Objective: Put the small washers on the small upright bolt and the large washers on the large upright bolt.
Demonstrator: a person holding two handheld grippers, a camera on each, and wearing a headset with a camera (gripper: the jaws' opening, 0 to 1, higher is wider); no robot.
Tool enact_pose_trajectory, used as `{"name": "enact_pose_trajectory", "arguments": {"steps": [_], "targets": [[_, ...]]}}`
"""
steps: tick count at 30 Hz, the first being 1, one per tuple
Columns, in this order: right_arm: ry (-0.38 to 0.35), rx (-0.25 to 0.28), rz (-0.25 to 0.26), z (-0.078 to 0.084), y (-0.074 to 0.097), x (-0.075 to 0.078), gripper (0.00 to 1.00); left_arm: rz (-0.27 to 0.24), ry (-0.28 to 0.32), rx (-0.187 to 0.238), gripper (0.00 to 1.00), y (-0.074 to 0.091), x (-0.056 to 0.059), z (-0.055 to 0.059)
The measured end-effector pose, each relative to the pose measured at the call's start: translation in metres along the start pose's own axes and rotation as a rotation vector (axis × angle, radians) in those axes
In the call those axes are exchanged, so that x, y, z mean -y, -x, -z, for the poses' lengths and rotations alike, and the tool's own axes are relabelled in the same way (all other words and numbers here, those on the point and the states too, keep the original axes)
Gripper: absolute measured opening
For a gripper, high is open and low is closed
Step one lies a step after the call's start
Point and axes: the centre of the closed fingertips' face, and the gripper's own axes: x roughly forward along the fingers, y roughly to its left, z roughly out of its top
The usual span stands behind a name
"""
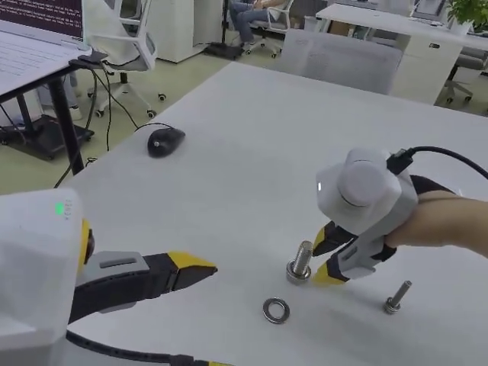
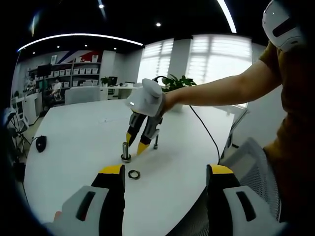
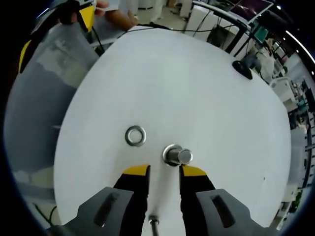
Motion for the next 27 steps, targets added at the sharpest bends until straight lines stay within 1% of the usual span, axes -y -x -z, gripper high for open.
{"name": "enact_pose_trajectory", "arguments": {"steps": [5,11,15,19,27], "targets": [[0.003,0.011,-0.002,-0.006,0.001,-0.01,0.24,-0.006,-0.01,0.007,0.67,0.004,0.001,-0.002],[-0.006,0.031,-0.025,-0.015,-0.006,-0.025,0.24,-0.012,-0.014,0.016,0.67,0.007,0.002,-0.004],[-0.01,0.044,-0.042,-0.02,-0.012,-0.031,0.24,-0.016,-0.009,0.017,0.67,0.009,0.001,-0.003],[-0.016,0.054,-0.06,-0.025,-0.018,-0.036,0.25,-0.023,-0.005,0.023,0.67,0.011,0.0,-0.003],[-0.009,0.056,-0.084,-0.032,-0.031,-0.039,0.27,-0.035,0.0,0.025,0.67,0.013,-0.004,-0.003]]}}
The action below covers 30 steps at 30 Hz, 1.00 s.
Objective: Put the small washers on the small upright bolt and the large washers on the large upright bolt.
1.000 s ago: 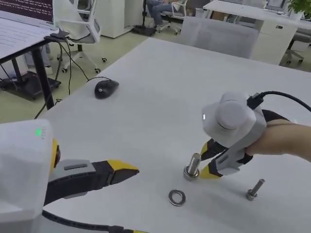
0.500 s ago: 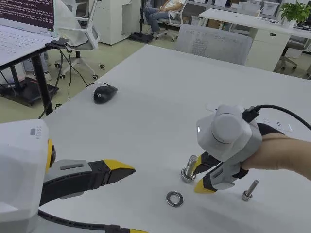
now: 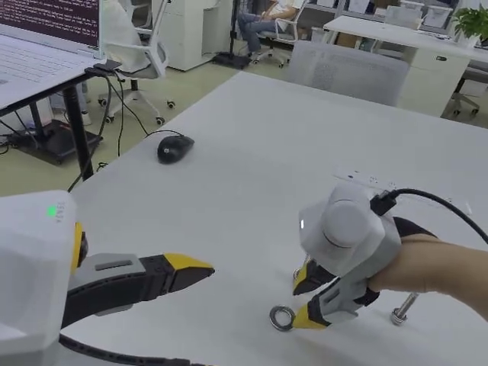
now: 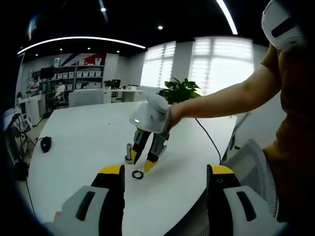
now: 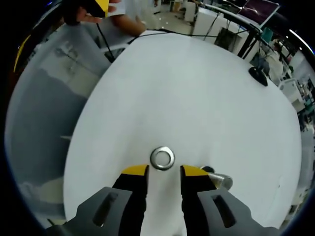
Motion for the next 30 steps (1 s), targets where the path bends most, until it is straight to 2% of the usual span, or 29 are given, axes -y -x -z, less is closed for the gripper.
{"name": "enact_pose_trajectory", "arguments": {"steps": [12,30], "targets": [[0.004,-0.01,-0.034,0.0,-0.016,-0.003,0.3,-0.01,0.011,0.0,0.67,0.001,-0.005,0.0],[-0.011,-0.015,-0.065,0.001,-0.019,-0.006,0.3,-0.007,0.012,-0.001,0.67,-0.002,-0.005,-0.001]]}}
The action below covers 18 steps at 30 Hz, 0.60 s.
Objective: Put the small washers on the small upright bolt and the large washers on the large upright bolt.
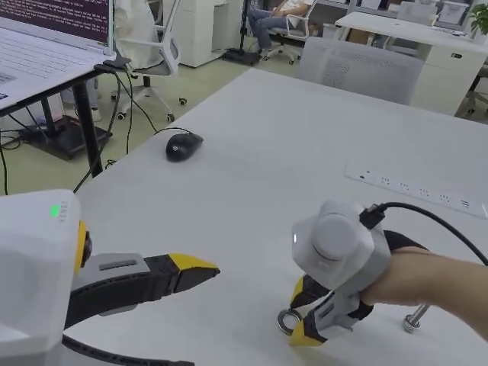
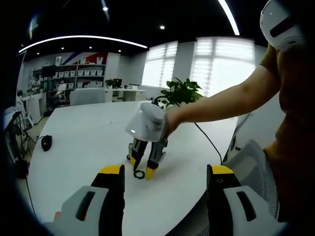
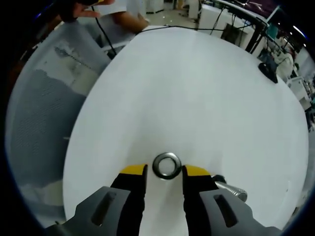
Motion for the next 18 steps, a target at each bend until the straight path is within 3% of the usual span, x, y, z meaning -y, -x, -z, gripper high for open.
{"name": "enact_pose_trajectory", "arguments": {"steps": [18], "targets": [[-0.001,-0.014,0.012,0.0002,0.0014,-0.0003,0.21,0.006,-0.004,-0.008,0.67,-0.0026,0.0029,0.0011]]}}
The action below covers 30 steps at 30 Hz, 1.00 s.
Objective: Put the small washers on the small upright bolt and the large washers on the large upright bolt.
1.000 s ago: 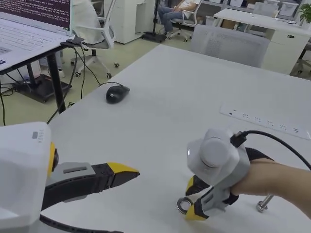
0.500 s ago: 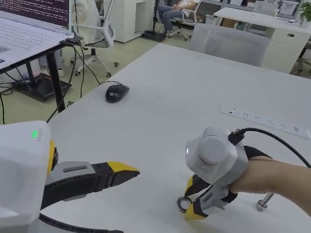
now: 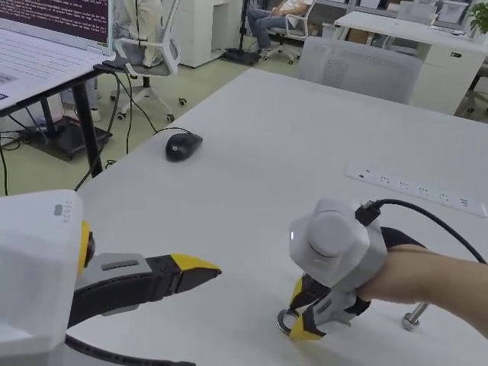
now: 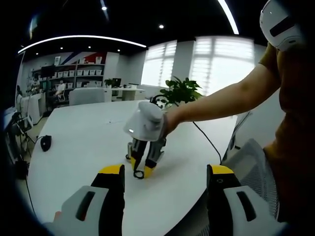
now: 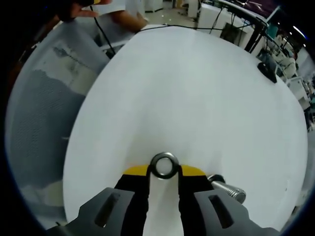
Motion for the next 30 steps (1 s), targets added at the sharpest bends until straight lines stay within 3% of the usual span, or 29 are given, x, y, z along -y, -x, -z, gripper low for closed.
{"name": "enact_pose_trajectory", "arguments": {"steps": [10,15,24,30], "targets": [[-0.01,0.016,-0.001,-0.002,0.01,-0.005,0.21,0.004,-0.005,-0.009,0.67,-0.001,0.0,0.001],[-0.02,0.027,0.02,0.003,0.025,-0.005,0.21,0.008,-0.008,-0.013,0.67,-0.001,0.0,0.001],[-0.049,0.027,0.072,0.019,0.053,0.005,0.22,0.022,-0.02,-0.016,0.67,-0.004,0.002,-0.003],[-0.062,0.025,0.117,0.025,0.074,0.019,0.22,0.029,-0.025,-0.02,0.67,-0.006,0.003,-0.004]]}}
